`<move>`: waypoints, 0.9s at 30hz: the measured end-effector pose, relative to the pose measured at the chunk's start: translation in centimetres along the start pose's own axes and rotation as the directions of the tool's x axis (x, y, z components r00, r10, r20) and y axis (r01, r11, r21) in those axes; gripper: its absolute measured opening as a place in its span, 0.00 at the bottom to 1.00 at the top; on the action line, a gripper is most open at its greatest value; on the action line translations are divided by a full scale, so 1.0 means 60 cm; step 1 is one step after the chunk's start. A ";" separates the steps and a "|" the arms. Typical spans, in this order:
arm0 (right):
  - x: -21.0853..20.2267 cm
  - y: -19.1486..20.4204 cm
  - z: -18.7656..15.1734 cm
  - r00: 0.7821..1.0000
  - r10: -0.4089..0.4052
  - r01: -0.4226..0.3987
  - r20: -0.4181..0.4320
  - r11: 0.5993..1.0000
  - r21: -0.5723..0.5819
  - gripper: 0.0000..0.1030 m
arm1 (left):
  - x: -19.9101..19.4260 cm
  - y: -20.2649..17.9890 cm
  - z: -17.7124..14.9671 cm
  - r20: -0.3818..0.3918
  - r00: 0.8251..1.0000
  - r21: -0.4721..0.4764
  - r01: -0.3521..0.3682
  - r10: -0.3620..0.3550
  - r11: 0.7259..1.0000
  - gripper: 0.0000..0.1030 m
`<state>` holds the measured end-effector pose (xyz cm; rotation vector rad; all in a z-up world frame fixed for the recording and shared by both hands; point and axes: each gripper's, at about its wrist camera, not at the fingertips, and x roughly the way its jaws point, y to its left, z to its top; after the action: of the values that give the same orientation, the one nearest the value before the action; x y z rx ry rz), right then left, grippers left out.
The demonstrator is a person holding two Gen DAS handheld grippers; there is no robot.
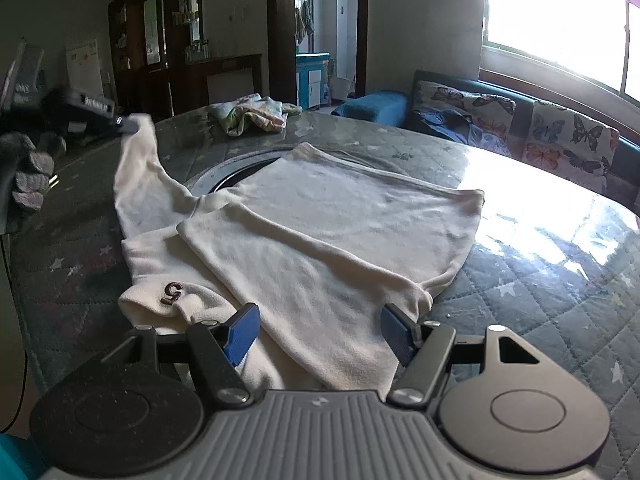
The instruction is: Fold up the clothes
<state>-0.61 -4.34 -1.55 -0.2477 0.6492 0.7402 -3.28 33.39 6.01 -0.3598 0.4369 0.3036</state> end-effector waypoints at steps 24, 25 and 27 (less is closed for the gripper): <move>-0.039 -0.038 -0.013 0.999 -0.038 0.034 0.040 0.996 0.085 0.67 | -0.013 -0.218 -0.127 -0.250 0.869 0.174 0.473 -0.426 0.864 0.33; -0.037 -0.039 -0.010 0.999 -0.035 0.031 0.040 0.996 0.087 0.67 | -0.022 -0.213 -0.129 -0.241 0.875 0.188 0.467 -0.421 0.864 0.34; -0.030 -0.037 0.000 0.999 -0.025 0.021 0.044 0.996 0.085 0.66 | -0.027 -0.196 -0.129 -0.227 0.890 0.215 0.441 -0.395 0.871 0.35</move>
<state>-0.07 -6.92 -0.42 -0.1600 0.6329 0.6925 -3.20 19.49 3.40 -0.2141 0.5530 -0.2155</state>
